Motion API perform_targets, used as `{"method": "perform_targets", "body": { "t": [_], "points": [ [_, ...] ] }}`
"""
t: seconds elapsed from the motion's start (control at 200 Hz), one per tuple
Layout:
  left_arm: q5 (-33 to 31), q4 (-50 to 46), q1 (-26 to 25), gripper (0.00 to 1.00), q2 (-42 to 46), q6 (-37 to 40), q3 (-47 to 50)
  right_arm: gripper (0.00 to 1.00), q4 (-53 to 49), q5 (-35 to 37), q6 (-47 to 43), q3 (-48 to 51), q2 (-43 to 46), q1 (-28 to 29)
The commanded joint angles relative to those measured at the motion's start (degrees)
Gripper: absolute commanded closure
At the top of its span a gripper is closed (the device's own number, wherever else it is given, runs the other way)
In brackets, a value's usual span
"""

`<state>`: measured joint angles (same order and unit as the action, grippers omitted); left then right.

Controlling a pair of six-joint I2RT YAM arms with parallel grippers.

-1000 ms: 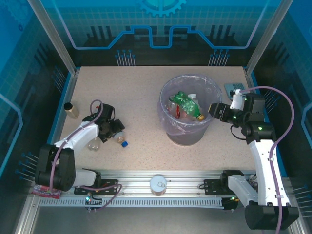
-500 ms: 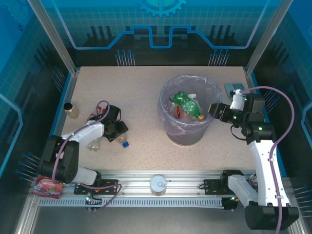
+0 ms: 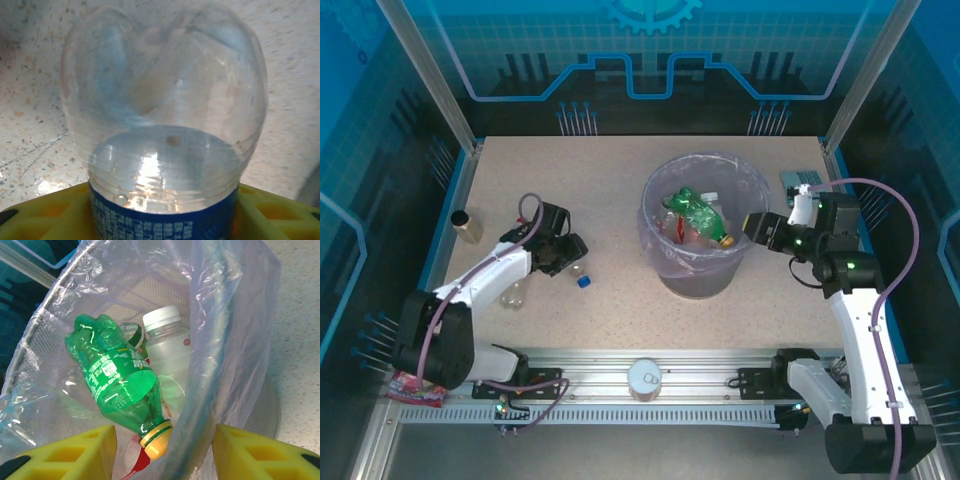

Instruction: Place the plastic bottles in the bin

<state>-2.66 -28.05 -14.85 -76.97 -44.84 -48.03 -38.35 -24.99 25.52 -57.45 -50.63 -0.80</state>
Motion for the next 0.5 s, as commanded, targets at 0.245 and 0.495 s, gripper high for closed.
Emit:
{"method": "perform_targets", "body": {
  "t": [0.245, 0.495],
  "points": [
    [1.85, -13.65, -1.04, 0.52, 12.0, 6.43, -23.89, 0.38, 1.5, 2.93, 3.15, -0.7, -0.31, 10.59],
    [6.93, -12.8, -6.63, 0.59, 9.71, 7.36, -41.55, 0.17, -6.71, 8.84, -3.72, -11.6, -0.44, 8.78]
  ]
}}
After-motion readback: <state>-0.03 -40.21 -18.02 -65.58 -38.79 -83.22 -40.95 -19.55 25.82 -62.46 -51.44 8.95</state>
